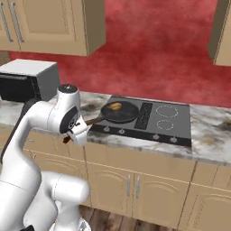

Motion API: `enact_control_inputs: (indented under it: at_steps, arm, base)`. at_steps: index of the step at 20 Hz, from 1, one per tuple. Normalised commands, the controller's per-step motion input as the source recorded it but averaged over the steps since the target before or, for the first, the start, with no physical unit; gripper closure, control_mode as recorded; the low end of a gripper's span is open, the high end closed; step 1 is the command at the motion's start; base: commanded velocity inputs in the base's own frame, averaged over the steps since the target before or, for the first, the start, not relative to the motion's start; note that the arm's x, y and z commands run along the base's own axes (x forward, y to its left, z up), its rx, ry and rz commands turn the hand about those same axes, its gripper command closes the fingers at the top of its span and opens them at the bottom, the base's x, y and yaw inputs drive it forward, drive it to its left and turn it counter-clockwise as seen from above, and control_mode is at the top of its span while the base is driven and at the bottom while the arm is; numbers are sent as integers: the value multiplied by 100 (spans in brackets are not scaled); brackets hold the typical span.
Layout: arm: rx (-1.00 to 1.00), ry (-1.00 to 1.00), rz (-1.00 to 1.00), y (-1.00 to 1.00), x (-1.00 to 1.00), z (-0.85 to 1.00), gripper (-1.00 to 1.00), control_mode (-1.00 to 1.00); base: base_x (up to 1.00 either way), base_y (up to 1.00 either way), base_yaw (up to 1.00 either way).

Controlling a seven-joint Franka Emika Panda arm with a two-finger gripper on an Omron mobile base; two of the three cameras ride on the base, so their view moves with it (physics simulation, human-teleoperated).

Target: Take the chicken drumsticks from the pan and place one on each plate on the dining counter.

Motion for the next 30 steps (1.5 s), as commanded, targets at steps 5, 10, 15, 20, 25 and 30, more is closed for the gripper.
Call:
enact_control_inputs:
  at_steps: [5, 10, 15, 20, 25, 30]
  arm:
    - [0, 0, 0, 0, 0, 0, 100, 100]
    - [0, 0, 0, 0, 0, 0, 100, 100]
    - [0, 0, 0, 0, 0, 0, 100, 100]
    - [0, 0, 0, 0, 0, 0, 100, 100]
    - [0, 0, 0, 0, 0, 0, 100, 100]
    - [0, 0, 0, 0, 0, 0, 100, 100]
  base:
    - [-31, 100, 27]
    - [-20, 100, 27]
    - [-14, 100, 27]
    - [-7, 100, 29]
    - [-4, 100, 37]
    - [-8, 97, 51]
